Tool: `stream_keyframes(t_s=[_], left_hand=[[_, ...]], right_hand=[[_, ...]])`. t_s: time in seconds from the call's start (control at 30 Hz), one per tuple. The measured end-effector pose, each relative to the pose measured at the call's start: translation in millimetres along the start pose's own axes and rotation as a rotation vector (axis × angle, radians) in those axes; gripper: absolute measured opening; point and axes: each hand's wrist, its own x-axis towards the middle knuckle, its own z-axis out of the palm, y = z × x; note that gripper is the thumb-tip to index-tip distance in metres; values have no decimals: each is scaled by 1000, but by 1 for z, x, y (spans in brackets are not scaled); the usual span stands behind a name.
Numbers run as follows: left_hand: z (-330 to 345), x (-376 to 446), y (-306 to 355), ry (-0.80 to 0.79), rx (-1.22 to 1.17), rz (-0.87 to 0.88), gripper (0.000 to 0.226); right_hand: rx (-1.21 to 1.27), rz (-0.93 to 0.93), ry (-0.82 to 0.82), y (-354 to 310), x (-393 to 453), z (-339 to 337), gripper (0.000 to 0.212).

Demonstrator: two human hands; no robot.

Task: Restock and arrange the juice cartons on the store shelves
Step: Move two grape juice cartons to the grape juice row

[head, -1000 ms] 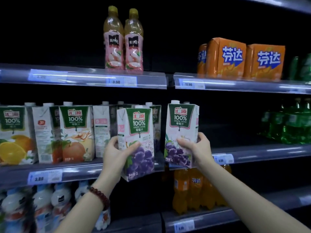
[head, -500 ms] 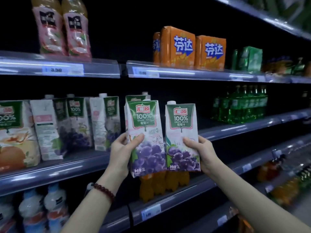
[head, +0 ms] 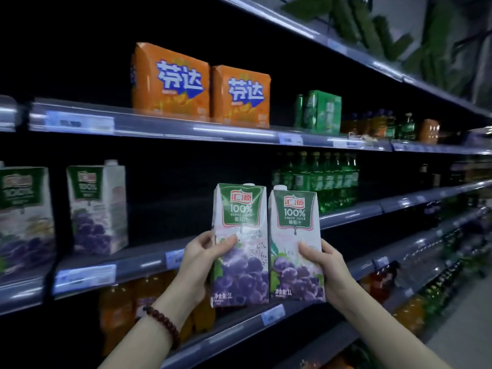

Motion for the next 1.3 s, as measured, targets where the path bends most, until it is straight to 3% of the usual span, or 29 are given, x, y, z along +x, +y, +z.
stream_keyframes(t_s=[0.4, 0.6, 0.8, 1.0, 1.13, 1.3], left_hand=[[164, 83, -82, -169, -4, -57, 49], [232, 152, -121, -208, -36, -94, 53], [300, 238, -163, -268, -62, -84, 39], [378, 311, -194, -311, -67, -103, 66], [430, 345, -219, -348, -78, -126, 53], [504, 377, -254, -305, -71, -136, 58]], right_hand=[[27, 5, 187, -33, 40, -172, 57], [-26, -23, 243, -48, 81, -245, 58], [-56, -50, 286, -66, 144, -321, 59], [-71, -88, 368, -91, 202, -400, 62], [-78, -107, 367, -101, 231, -459, 59], [-104, -100, 328, -118, 266, -537, 73]])
